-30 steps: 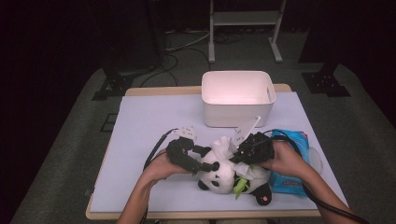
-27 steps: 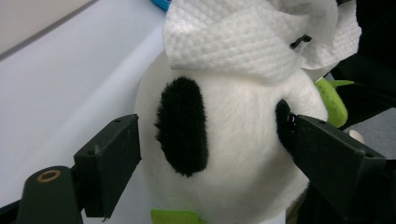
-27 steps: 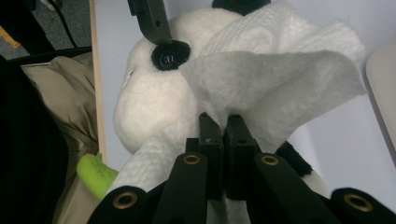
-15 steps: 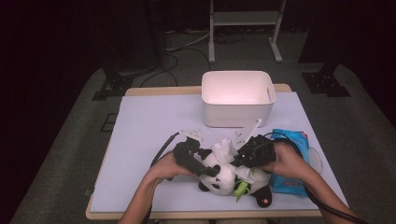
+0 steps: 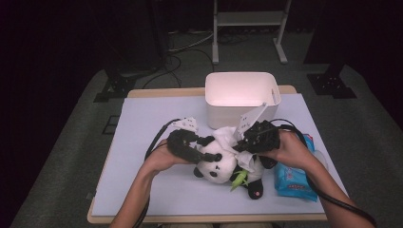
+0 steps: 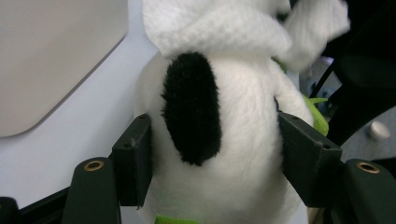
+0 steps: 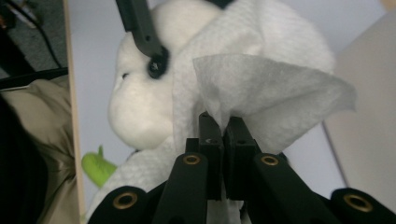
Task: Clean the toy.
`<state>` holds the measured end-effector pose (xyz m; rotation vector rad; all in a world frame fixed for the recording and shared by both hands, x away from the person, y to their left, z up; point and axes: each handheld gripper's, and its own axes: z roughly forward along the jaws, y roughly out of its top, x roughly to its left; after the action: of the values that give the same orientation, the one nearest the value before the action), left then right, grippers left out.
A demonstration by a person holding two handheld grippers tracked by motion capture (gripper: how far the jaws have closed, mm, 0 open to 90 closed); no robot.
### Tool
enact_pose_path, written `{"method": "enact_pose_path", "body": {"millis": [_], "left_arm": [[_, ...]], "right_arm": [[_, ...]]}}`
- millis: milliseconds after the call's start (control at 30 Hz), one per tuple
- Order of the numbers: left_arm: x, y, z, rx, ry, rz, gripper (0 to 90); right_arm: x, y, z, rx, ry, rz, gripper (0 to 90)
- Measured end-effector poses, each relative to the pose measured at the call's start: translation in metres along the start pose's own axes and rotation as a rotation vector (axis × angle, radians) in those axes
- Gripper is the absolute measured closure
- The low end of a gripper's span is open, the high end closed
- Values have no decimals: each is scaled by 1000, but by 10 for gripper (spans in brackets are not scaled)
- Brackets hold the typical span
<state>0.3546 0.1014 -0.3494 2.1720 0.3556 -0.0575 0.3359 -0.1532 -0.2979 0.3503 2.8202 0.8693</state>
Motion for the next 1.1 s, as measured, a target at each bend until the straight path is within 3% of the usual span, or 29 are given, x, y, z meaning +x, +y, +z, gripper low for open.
{"method": "enact_pose_path", "body": {"millis": [167,333,467,567,600,767,867,1033,1100], "left_arm": [[-4,-9,-1,0,-6,8,326],[-8,-19,-3,7,-11,8,306],[-9,-25,-3,4,-22,-29,246],[-9,-27,2,58,-8,-81,99],[-8,-28,4,76,-22,-91,70],[-8,-33,12,66,-70,-99,54],[-9,-31,16,59,-90,-84,72],[-8,-25,20,19,-85,-12,244],[-8,-20,23,10,-77,31,257]], "right_arm": [[-7,-8,-1,19,11,24,869],[-3,-22,-4,7,32,39,869],[1,-30,-3,-19,58,57,869],[7,-30,-1,-22,69,44,870],[9,-29,0,-21,76,38,869],[16,-29,2,-18,85,24,869],[17,-30,1,-26,87,28,869],[16,-34,-4,-31,77,35,868],[16,-35,-5,-33,76,39,868]]}}
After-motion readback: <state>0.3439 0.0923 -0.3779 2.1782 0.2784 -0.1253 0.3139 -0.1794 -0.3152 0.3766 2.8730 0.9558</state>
